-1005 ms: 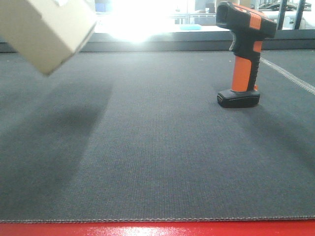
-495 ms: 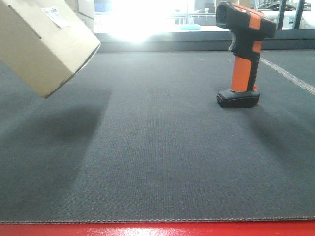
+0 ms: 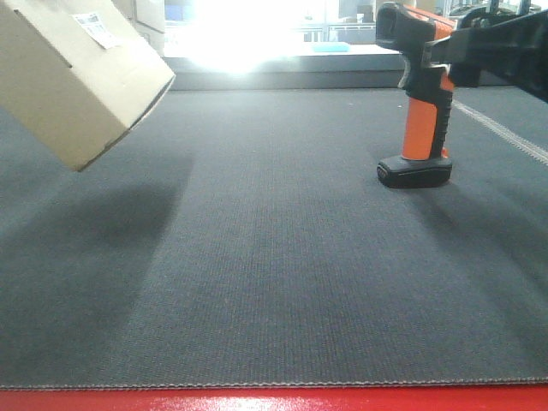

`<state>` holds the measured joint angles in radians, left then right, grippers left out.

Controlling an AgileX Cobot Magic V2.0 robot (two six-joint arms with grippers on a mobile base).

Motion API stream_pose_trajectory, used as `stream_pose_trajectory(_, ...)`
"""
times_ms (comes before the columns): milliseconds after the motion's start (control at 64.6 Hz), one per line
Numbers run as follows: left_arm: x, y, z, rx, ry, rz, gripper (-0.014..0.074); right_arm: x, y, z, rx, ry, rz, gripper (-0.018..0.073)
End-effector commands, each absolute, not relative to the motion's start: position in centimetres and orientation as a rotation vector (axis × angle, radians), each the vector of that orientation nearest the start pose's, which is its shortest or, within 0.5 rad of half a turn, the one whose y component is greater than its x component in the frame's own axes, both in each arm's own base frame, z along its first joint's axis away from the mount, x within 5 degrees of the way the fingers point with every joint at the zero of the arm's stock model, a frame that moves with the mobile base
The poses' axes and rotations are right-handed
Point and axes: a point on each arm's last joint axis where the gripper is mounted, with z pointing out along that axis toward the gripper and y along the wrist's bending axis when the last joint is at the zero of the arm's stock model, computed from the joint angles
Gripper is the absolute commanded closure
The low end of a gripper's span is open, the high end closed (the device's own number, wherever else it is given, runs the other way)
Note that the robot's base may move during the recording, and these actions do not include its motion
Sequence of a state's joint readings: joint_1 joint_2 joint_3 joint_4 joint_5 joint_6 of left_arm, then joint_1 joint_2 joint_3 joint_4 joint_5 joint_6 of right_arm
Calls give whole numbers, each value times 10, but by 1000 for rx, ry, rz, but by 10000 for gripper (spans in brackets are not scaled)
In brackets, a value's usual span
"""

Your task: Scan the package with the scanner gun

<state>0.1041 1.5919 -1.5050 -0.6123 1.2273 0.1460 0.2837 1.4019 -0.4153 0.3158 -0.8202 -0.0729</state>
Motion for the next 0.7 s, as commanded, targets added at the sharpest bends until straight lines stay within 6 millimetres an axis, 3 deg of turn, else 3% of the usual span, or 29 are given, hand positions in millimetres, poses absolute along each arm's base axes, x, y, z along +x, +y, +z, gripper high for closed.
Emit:
stream_pose_trajectory(0,327,-17,362,-87,2596,-802,708,257,51,218,87,1627,119,-10)
stream_pose_trajectory(681,327,-17,362,-81,2597,-798,708,311,65,204,135,1691,119,-10)
